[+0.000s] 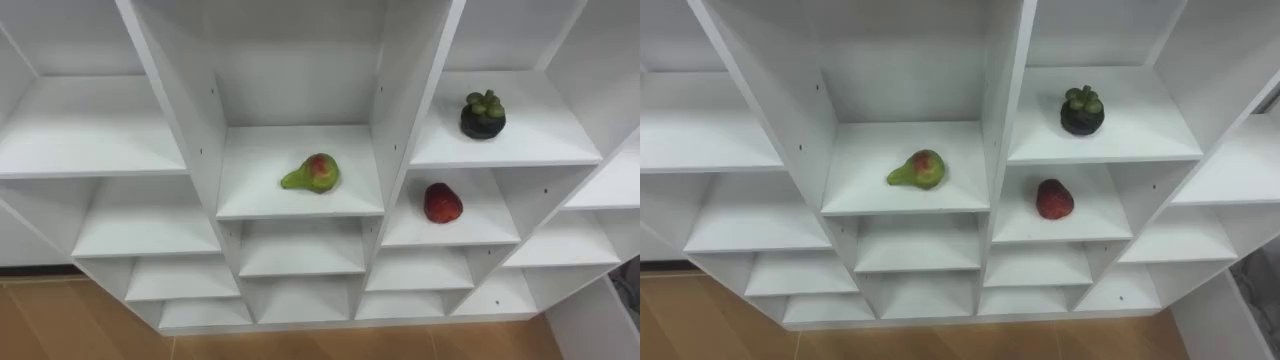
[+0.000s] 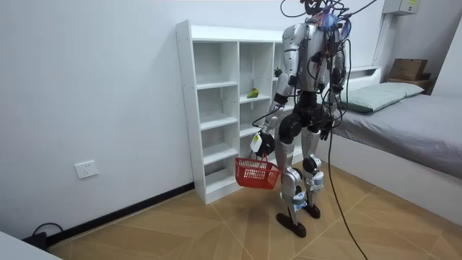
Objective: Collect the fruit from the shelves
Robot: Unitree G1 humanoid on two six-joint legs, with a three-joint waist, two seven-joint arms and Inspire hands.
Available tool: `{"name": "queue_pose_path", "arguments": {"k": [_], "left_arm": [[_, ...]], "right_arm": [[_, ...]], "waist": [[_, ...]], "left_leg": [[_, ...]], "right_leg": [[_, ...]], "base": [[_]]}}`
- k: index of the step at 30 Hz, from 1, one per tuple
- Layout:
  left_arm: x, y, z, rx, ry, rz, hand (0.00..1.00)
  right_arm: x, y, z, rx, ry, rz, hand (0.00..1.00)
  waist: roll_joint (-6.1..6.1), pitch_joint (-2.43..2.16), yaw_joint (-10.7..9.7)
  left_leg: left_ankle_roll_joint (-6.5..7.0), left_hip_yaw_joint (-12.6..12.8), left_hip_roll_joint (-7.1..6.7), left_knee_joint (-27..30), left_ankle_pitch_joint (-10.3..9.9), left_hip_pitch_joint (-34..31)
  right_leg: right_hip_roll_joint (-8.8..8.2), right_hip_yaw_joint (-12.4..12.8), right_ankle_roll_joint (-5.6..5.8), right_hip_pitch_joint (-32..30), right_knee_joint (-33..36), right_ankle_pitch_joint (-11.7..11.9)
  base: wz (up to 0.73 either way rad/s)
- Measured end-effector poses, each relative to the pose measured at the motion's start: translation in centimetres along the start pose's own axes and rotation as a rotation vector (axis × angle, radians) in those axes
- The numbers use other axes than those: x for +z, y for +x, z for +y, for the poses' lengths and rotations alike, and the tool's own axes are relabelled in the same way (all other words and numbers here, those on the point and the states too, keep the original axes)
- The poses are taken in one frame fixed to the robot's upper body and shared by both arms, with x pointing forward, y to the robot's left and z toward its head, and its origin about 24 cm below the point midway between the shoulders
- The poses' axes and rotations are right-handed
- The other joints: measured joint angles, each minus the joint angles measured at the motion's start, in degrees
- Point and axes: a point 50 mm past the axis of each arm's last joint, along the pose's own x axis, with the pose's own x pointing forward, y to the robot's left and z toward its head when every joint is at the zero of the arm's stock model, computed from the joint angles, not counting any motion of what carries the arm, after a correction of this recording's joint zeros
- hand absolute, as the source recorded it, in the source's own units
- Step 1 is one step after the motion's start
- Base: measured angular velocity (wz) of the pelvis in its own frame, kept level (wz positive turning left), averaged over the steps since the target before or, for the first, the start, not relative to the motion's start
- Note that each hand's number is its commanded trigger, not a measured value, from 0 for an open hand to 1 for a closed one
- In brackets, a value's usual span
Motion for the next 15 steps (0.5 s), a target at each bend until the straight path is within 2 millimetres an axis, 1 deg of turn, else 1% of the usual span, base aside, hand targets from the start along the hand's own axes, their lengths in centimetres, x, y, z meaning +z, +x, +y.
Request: {"name": "queue_pose_path", "arguments": {"k": [4,15], "left_arm": [[0.17,0.0,-0.01,0.003,-0.002,-0.014,1.0],[0.19,-0.05,-0.14,0.027,-0.011,-0.021,1.0]], "right_arm": [[-0.06,-0.01,0.03,0.0,0.002,-0.003,0.0],[0.0,-0.01,0.05,0.001,-0.01,-0.004,0.0]], "waist": [[0.17,0.03,-0.43],[0.26,0.07,0.03]], "left_leg": [[0.0,-0.08,0.0,0.09,0.0,0.07],[-0.01,-0.02,0.04,0.0,-0.01,0.05]], "right_leg": [[-0.05,-0.26,0.0,0.2,-0.02,0.0],[0.0,-0.3,0.0,-0.07,-0.01,0.0]], "base": [[0.0],[0.0]]}}
